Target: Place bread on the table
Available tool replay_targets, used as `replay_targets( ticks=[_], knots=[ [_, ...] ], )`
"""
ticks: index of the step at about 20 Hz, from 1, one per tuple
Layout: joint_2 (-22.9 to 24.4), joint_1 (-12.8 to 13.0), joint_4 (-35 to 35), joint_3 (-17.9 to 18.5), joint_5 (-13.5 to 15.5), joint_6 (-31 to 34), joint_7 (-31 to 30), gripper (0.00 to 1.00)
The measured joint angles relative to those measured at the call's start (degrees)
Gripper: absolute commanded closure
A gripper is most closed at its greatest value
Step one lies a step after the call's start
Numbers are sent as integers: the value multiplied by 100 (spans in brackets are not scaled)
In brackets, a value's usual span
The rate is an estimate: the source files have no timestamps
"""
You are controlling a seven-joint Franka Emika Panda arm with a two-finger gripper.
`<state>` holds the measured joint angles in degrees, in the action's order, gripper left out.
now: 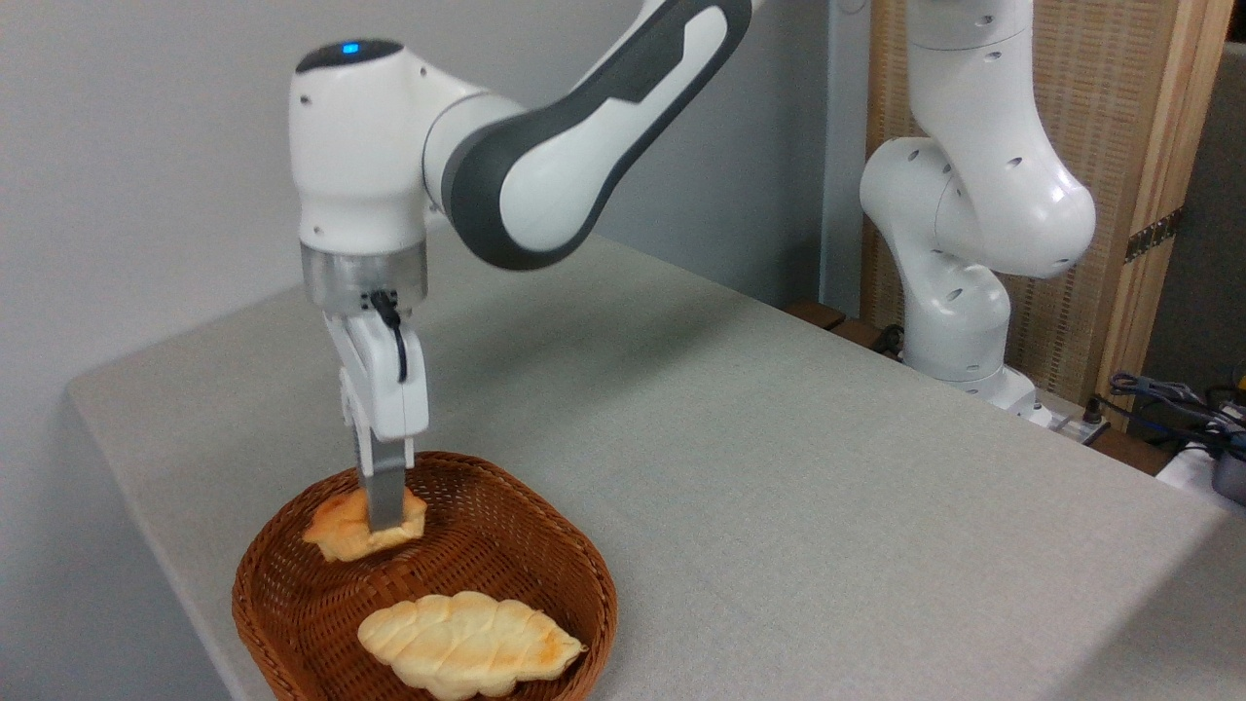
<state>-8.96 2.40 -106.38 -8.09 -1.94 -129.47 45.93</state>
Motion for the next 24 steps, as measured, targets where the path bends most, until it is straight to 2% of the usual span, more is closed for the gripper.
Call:
replay_targets(
  ticks=[2,4,5,6,9,10,11,12,13,16,20,24],
  knots=[
    [268,-19,86,131,226,125,-9,98],
    [575,-42,131,315,422,597,1,96],
    [745,-58,143,384,462,910,12,92],
    [909,-67,142,420,480,1242,16,78],
    [1277,-31,76,383,492,2376,34,70],
    [1360,-5,-12,362,493,2614,76,60],
    [1446,18,-146,344,493,2733,153,40],
    [1543,42,-317,330,493,2775,277,15],
    [1638,79,-497,325,494,2779,387,3],
    [1857,340,-952,317,495,2779,545,0],
    [1882,756,-1270,309,495,2761,545,0],
    [1881,834,-1335,312,495,2759,545,0]
  ],
)
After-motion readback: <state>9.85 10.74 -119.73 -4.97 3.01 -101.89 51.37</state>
